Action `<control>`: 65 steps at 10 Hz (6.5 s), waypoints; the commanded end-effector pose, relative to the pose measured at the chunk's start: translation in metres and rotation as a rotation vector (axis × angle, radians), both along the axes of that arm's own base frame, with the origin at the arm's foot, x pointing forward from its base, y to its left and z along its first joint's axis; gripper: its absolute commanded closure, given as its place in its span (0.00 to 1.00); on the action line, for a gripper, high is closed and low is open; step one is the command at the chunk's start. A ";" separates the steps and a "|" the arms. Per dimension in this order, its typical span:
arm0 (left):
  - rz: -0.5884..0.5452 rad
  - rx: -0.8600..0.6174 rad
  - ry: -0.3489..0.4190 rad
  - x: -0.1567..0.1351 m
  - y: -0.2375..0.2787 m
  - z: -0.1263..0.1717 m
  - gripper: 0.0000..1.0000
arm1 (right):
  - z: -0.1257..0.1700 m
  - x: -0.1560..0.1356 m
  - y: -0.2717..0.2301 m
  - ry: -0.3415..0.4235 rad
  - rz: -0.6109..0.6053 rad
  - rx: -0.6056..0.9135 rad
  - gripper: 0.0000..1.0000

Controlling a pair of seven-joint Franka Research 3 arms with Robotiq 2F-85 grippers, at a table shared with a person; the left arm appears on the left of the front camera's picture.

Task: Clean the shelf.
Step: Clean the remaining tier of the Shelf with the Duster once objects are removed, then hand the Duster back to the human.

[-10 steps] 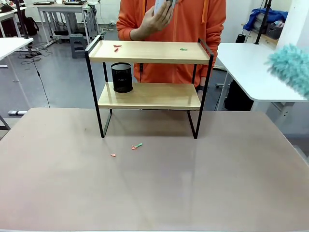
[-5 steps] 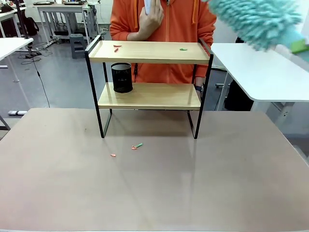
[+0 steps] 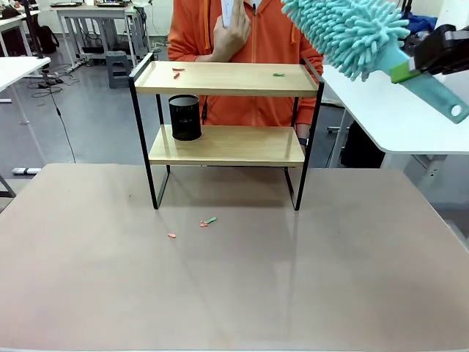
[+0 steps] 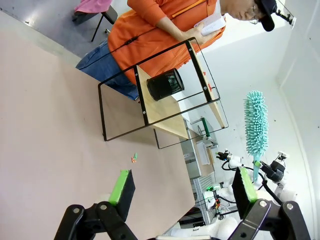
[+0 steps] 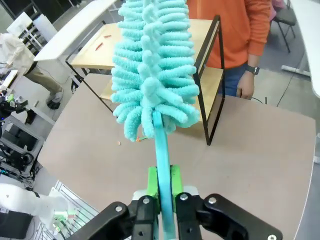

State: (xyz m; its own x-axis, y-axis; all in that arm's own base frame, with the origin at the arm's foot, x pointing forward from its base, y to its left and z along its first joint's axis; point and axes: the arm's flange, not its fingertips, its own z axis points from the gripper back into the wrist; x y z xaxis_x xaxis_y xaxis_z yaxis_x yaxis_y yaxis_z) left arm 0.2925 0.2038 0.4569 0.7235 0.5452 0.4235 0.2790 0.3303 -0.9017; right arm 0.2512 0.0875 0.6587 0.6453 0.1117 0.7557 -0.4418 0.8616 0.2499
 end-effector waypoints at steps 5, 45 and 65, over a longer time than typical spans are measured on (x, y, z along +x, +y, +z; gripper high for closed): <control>0.002 -0.003 -0.028 0.000 -0.002 0.001 0.00 | 0.014 0.030 0.042 0.070 -0.195 -0.173 0.88; 0.002 -0.003 -0.028 0.000 -0.002 0.001 0.00 | -0.059 -0.080 -0.218 0.292 0.108 0.834 0.88; -0.359 0.012 -0.168 0.015 -0.080 0.060 0.00 | -0.064 -0.088 -0.225 0.321 0.210 0.830 0.88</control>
